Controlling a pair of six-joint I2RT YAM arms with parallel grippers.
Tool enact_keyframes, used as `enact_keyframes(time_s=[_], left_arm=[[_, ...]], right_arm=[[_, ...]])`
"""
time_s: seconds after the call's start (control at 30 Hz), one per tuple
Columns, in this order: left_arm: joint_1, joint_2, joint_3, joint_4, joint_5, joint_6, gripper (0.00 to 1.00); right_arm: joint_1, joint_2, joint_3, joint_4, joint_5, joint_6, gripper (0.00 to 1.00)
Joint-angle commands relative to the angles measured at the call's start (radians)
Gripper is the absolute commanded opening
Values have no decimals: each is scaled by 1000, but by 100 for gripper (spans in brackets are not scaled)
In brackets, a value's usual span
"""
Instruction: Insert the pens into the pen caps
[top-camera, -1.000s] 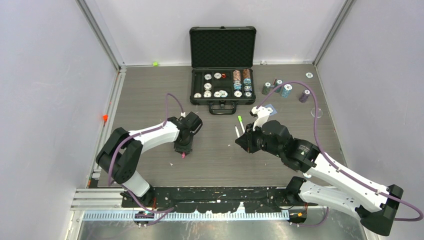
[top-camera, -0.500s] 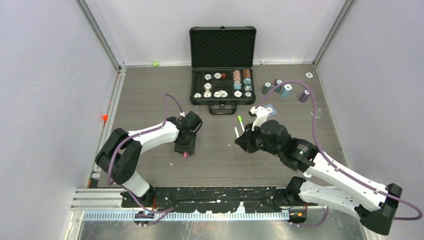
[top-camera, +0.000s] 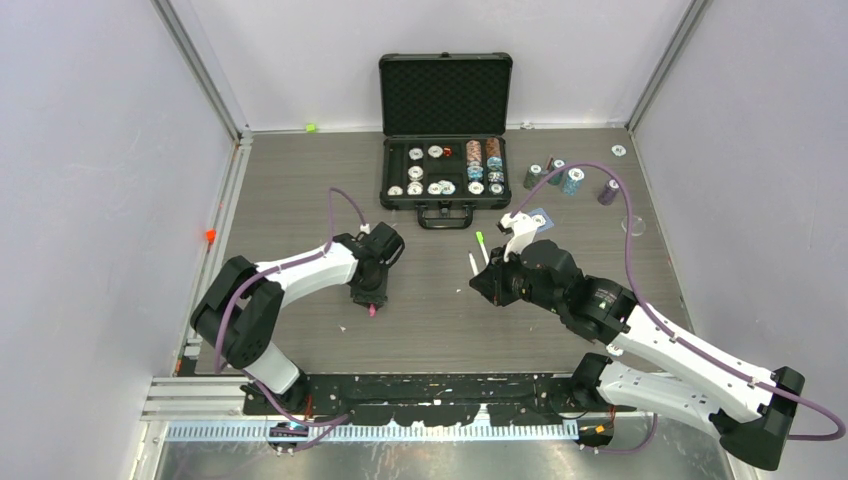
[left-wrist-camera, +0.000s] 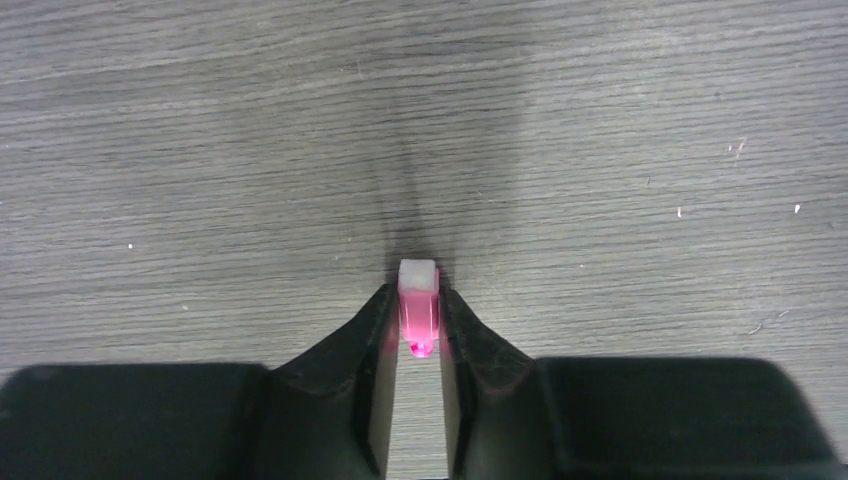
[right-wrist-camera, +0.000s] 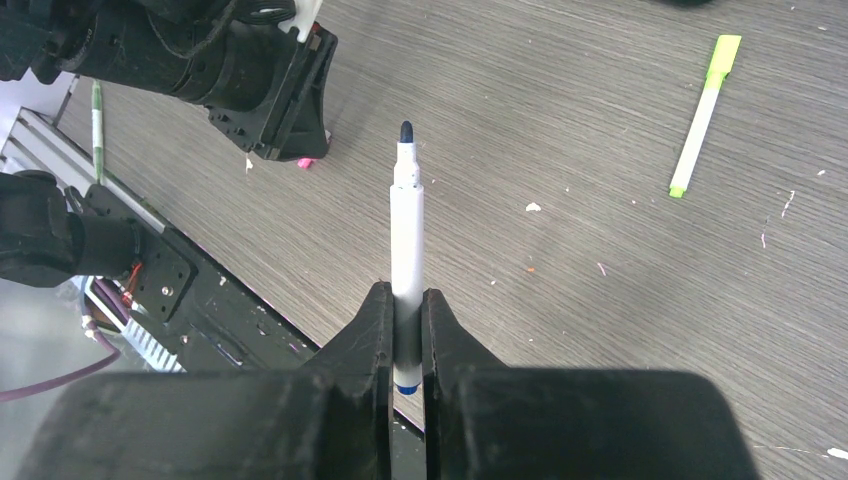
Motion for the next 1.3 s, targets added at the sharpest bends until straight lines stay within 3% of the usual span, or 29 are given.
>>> enact_keyframes(time_s=[0.0, 0.13, 0.5, 0.83, 0.93, 1.1, 1.27], left_arm=[[0, -10, 0, 20, 27, 10, 19], [0, -27, 11, 30, 60, 6, 0], [-1, -298, 0, 226, 260, -15, 0], [-2, -540, -93, 520, 248, -152, 0], [8, -564, -171, 638, 201, -216, 0], [124, -479, -229, 823, 407, -355, 0], [134, -455, -267, 1029, 501, -462, 0]], right_arm=[[3, -3, 10, 48, 3, 1, 1], [3, -1, -11, 84, -1, 7, 1], [3, -24, -52, 224, -76, -33, 0], [4, -22, -51, 310, -165, -43, 0], [4, -6, -39, 310, -168, -39, 0], [4, 4, -26, 305, -175, -34, 0], [6, 24, -22, 317, -202, -29, 1]])
